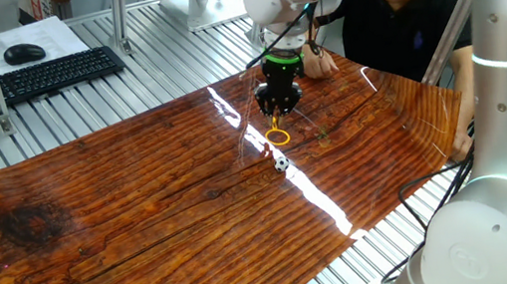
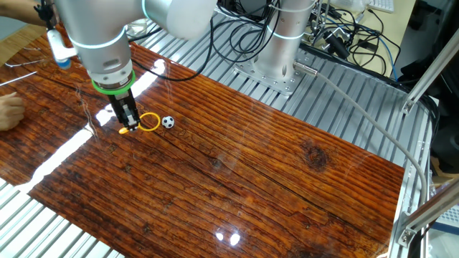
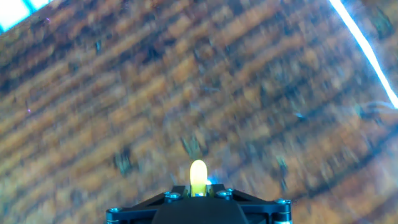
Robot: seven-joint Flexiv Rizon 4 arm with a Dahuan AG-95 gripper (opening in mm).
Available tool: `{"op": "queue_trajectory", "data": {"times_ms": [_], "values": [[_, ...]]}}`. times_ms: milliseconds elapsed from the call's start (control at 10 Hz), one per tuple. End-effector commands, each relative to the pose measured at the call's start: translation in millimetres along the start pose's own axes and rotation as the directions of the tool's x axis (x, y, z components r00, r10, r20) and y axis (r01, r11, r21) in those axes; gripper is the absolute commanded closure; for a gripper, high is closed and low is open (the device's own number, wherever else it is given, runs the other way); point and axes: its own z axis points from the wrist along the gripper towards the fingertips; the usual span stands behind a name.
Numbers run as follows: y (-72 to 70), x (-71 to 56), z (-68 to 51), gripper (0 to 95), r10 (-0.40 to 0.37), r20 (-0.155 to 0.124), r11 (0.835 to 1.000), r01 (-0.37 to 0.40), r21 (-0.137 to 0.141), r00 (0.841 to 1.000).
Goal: Attach the bubble ring to the ball
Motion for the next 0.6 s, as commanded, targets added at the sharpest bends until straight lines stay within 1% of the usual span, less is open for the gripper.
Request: {"op": "queue_trajectory", "data": {"times_ms": [100, 200, 300, 500, 600], "values": [[-1.3, 9.7, -3.8, 95.0, 0.014, -0.005, 1.000, -0.014, -0.007, 1.000], [-3.0, 10.8, -3.3, 95.0, 0.011, -0.014, 1.000, -0.011, -0.017, 1.000], [-3.7, 11.5, -2.2, 95.0, 0.010, -0.014, 1.000, -0.011, -0.019, 1.000], [-3.2, 11.5, -1.3, 95.0, -0.005, -0.021, 1.000, 0.005, -0.015, 1.000], [-2.7, 11.1, -1.6, 95.0, -0.012, -0.026, 1.000, 0.012, -0.008, 1.000]]}}
